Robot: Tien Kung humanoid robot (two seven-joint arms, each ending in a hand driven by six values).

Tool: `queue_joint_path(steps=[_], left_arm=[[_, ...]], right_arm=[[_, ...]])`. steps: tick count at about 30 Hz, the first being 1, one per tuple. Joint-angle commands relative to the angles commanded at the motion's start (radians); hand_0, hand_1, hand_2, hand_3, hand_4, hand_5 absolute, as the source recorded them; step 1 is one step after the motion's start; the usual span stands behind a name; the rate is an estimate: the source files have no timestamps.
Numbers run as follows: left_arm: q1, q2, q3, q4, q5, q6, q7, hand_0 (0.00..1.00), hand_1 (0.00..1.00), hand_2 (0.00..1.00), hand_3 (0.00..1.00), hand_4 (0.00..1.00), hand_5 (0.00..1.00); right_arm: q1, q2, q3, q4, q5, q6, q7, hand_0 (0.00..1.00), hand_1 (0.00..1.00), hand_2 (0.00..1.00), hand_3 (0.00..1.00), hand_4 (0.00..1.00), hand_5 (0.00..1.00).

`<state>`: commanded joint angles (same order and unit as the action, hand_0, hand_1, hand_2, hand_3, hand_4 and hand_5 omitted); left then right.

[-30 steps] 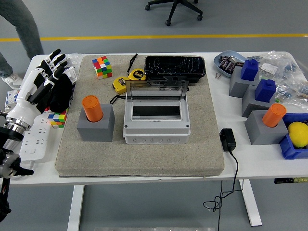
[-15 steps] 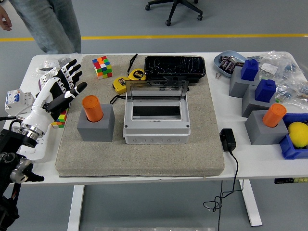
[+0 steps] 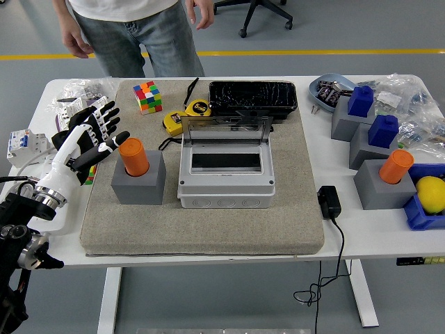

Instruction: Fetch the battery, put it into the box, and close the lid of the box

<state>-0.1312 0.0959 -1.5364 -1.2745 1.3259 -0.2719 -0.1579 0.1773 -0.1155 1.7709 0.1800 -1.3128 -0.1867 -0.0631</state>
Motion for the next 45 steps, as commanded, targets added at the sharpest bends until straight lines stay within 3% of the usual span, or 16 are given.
queue_joint_path(steps=[14,30,45], left_arm=[[0.0,-0.013,0.007,0.046,0.008,0.02,-0.013,0.998,0.998,0.998,0.998,0.998,0.498],[-0.015,-0.017,0.044,0.046,-0.027,0.096,-0.054,0.998,0.998,0.998,0.998,0.998,0.456],[-0.041,-0.021,0.126,0.062,-0.014,0.122,-0.061,0.998,0.998,0.998,0.998,0.998,0.454]], right_arm=[[-0.002,-0.001,-0.009,0.0,0.004,-0.002,-0.001,0.998,0.941,0.862,0.865,0.998,0.998],[0.001,-0.001,-0.006,0.0,0.004,-0.002,-0.001,0.998,0.94,0.86,0.863,0.998,0.998],[0.003,0.0,-0.004,0.0,0.004,-0.001,0.001,0.998,0.94,0.859,0.864,0.998,0.998]])
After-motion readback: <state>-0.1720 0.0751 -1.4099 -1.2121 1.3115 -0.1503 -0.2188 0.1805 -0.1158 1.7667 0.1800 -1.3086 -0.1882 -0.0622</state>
